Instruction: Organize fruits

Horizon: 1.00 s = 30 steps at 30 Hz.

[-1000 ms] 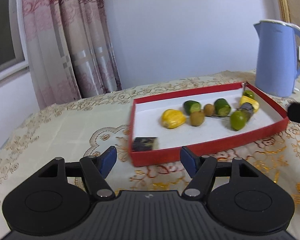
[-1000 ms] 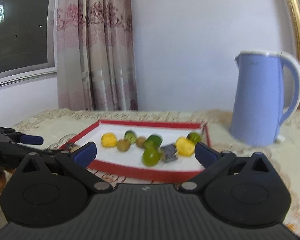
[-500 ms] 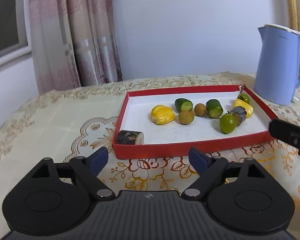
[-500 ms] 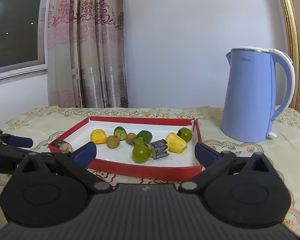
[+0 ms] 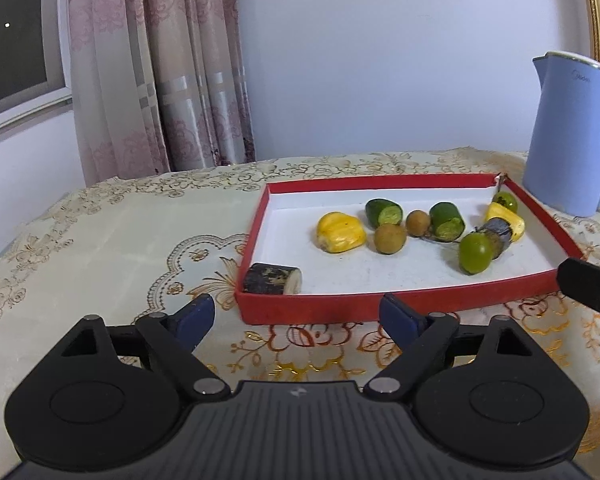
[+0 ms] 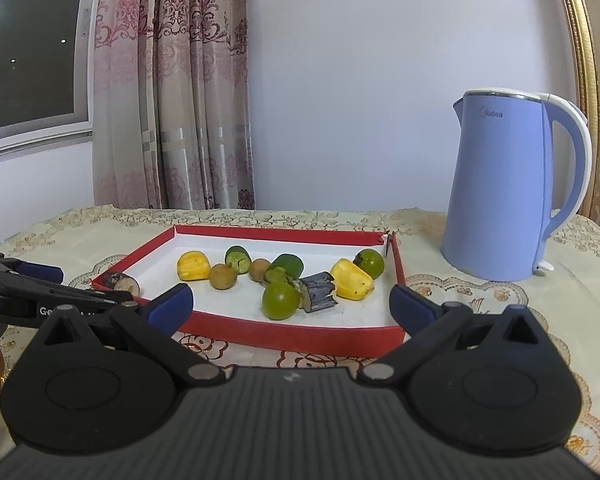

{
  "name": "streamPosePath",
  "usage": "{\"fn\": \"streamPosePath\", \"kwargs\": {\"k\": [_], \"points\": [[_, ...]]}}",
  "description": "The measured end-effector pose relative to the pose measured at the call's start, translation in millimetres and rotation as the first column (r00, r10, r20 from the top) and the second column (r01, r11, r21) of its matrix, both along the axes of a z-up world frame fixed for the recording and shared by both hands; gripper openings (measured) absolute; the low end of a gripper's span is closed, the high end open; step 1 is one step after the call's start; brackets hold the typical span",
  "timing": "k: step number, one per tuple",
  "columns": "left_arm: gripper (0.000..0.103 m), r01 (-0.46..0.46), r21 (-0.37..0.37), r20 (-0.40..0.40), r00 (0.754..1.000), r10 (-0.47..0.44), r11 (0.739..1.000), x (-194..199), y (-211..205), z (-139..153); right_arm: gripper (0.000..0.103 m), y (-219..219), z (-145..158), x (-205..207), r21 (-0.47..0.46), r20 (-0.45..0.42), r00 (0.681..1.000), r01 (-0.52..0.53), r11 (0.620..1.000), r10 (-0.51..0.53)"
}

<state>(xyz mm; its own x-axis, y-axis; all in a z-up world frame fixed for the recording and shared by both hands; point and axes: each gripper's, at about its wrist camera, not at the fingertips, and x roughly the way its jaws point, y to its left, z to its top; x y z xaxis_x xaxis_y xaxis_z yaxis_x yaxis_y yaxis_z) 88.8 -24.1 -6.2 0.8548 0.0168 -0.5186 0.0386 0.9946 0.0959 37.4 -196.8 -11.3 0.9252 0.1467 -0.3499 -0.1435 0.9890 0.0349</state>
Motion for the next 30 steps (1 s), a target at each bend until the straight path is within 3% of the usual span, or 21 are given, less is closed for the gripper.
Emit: {"fn": "streamPosePath", "kwargs": {"k": [17, 30], "points": [[0.090, -0.010, 0.013, 0.030, 1.000, 0.009, 1.000, -5.3, 2.9, -0.8, 0.103, 14.8, 0.2, -6.9, -0.059, 0.013, 0.999, -0.034, 0.998, 0.034], [0.090, -0.026, -0.060, 0.017, 1.000, 0.027, 0.998, -4.9, 10.1, -0.6, 0.103, 9.5, 3.9, -8.8, -0.047, 0.039, 0.999, -0.013, 0.999, 0.015]]}}
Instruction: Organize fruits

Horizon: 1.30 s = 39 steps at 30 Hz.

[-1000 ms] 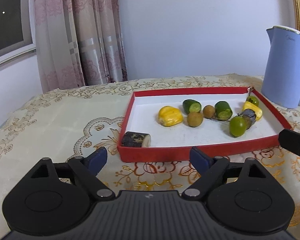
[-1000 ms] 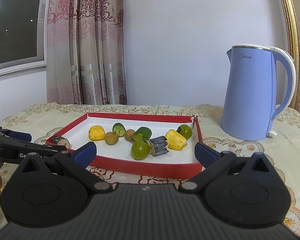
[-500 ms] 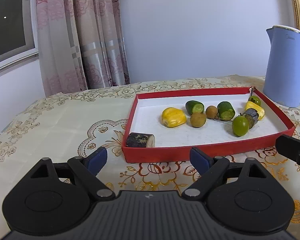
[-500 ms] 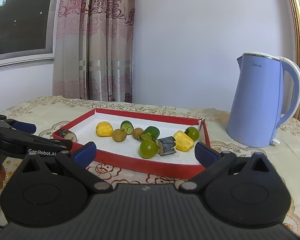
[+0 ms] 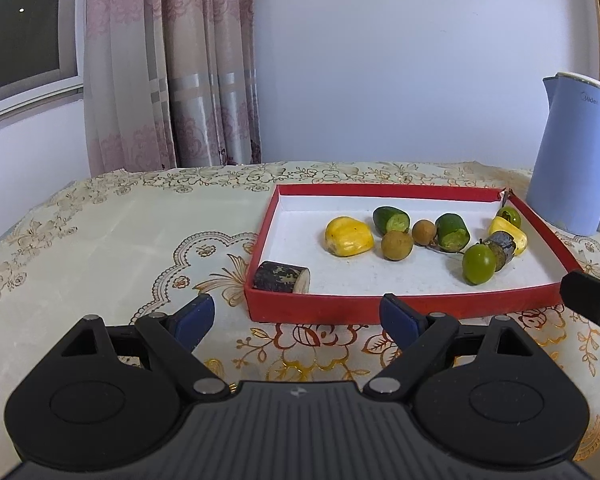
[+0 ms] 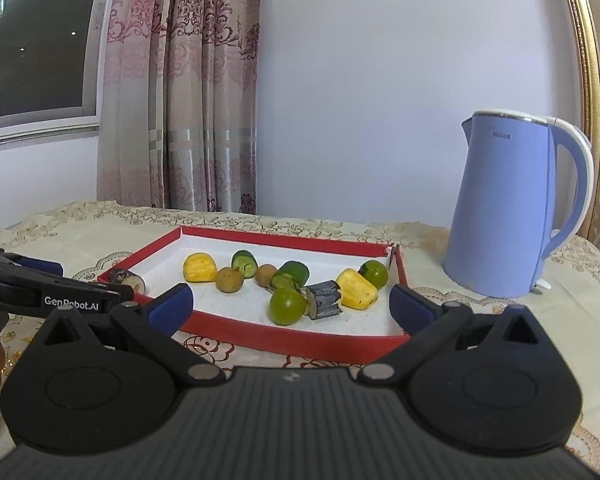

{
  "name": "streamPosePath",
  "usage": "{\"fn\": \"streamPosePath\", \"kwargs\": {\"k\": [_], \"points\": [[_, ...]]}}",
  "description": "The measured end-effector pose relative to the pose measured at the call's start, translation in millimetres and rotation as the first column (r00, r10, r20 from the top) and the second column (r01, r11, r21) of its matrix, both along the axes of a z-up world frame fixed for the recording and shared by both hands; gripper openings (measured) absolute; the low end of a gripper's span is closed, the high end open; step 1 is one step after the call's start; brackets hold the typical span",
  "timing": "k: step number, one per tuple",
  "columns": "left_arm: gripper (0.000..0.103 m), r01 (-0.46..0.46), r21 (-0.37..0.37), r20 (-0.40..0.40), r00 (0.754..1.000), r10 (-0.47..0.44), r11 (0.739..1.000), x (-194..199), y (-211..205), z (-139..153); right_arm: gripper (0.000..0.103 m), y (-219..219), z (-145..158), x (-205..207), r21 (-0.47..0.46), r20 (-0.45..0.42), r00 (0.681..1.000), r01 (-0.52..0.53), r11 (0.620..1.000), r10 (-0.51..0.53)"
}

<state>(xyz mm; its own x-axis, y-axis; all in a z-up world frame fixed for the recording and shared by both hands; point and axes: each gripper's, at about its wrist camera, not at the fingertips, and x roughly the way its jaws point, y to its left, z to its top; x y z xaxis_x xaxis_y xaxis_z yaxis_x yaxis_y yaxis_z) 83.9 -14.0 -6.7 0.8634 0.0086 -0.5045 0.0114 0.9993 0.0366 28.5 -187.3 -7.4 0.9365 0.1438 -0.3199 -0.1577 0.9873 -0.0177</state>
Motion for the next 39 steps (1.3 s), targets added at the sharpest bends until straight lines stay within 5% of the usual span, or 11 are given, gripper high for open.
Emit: {"fn": "streamPosePath", "kwargs": {"k": [39], "points": [[0.090, -0.026, 0.010, -0.015, 1.000, 0.027, 1.000, 4.0, 1.8, -4.7, 0.103, -1.7, -5.8, 5.5, 0.004, -0.024, 1.000, -0.002, 1.000, 0.002]]}}
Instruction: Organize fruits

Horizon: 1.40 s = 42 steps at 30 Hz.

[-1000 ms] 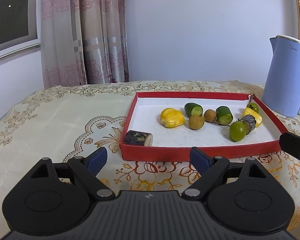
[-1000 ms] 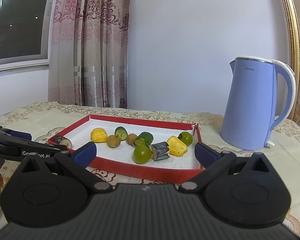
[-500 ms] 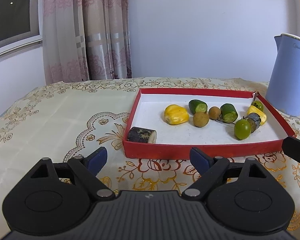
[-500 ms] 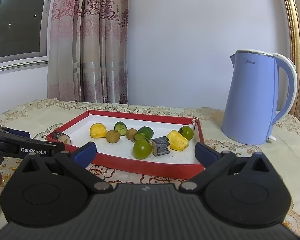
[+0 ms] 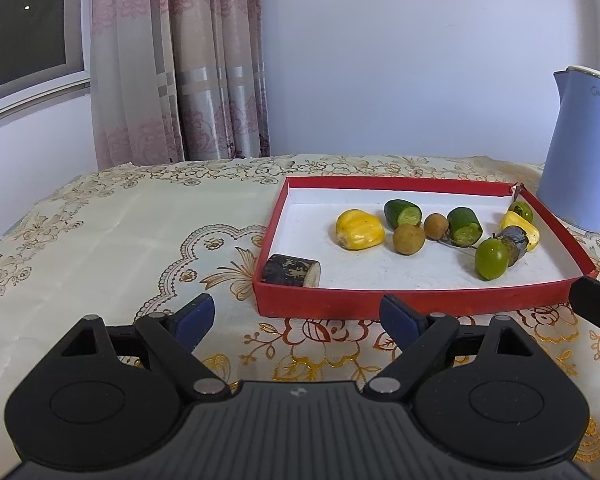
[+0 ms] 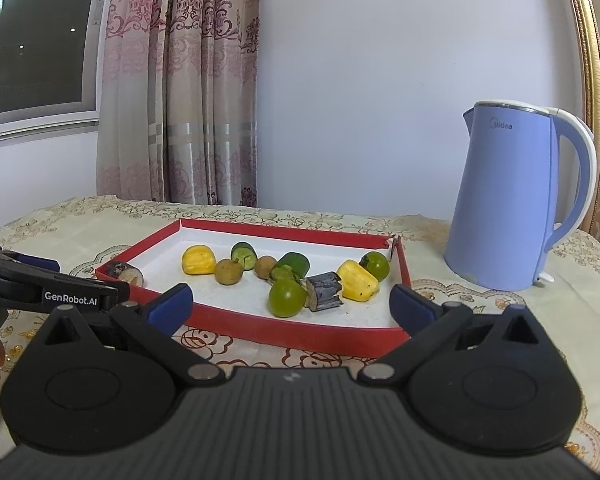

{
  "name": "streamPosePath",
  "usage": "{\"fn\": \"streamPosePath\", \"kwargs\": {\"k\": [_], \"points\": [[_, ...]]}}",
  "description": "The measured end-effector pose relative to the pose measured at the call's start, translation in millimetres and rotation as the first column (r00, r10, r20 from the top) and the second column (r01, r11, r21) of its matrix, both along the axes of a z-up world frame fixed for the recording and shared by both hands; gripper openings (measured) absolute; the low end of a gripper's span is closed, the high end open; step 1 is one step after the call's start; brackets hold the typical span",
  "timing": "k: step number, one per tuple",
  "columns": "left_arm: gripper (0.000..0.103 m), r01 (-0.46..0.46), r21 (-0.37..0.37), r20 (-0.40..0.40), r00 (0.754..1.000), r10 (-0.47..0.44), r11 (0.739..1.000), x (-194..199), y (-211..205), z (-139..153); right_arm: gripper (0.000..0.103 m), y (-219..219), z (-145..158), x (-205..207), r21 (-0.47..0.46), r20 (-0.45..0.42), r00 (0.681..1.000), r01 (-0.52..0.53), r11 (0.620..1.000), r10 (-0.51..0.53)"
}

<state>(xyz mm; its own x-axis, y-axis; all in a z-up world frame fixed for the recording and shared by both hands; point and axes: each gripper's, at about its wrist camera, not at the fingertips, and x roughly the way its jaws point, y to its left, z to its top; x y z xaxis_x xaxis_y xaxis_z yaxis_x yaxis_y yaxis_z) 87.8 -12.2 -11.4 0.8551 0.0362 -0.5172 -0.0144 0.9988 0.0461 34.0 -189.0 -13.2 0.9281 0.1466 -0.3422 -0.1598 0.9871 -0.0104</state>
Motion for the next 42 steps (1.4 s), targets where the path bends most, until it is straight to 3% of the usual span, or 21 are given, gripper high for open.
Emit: {"fn": "streamPosePath", "kwargs": {"k": [42], "points": [[0.090, -0.005, 0.008, 0.007, 1.000, 0.005, 1.000, -0.4, 0.4, 1.2, 0.103, 4.5, -3.6, -2.0, -0.015, -0.004, 1.000, -0.018, 1.000, 0.018]]}}
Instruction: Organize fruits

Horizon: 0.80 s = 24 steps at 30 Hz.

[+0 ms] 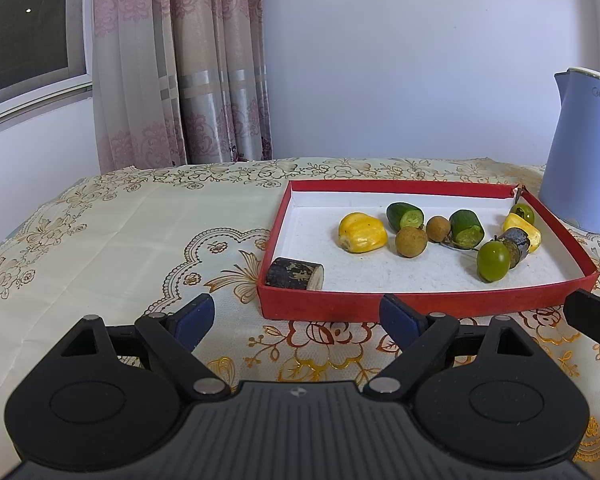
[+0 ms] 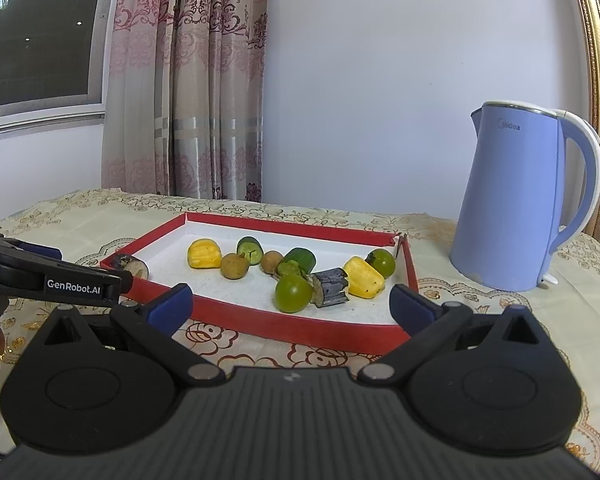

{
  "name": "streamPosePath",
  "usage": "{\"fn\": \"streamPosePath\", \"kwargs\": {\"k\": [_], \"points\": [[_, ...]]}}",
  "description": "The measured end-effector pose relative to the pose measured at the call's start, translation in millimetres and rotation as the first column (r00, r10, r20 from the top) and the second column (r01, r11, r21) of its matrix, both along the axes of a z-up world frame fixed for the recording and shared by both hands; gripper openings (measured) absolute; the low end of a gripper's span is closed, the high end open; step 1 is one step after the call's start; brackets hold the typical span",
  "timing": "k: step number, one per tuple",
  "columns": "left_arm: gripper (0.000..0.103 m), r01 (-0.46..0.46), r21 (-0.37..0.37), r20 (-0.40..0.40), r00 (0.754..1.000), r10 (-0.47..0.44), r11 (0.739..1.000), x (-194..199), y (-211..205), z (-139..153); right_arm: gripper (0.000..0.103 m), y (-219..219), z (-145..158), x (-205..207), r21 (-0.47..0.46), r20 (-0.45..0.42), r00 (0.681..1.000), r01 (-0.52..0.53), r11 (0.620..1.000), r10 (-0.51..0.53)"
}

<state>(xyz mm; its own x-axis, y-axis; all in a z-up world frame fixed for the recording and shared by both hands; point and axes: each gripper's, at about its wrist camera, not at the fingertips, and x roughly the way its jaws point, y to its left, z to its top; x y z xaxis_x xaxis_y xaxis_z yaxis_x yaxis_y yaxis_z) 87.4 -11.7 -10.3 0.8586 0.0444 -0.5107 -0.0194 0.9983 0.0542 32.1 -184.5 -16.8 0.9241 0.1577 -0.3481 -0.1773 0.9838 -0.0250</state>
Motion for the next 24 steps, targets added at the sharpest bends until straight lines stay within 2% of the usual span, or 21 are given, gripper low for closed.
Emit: {"fn": "streamPosePath", "kwargs": {"k": [24], "points": [[0.090, -0.002, 0.001, 0.003, 1.000, 0.002, 1.000, -0.8, 1.7, 2.0, 0.103, -0.2, -1.3, 0.3, -0.007, -0.004, 1.000, -0.007, 1.000, 0.007]]}}
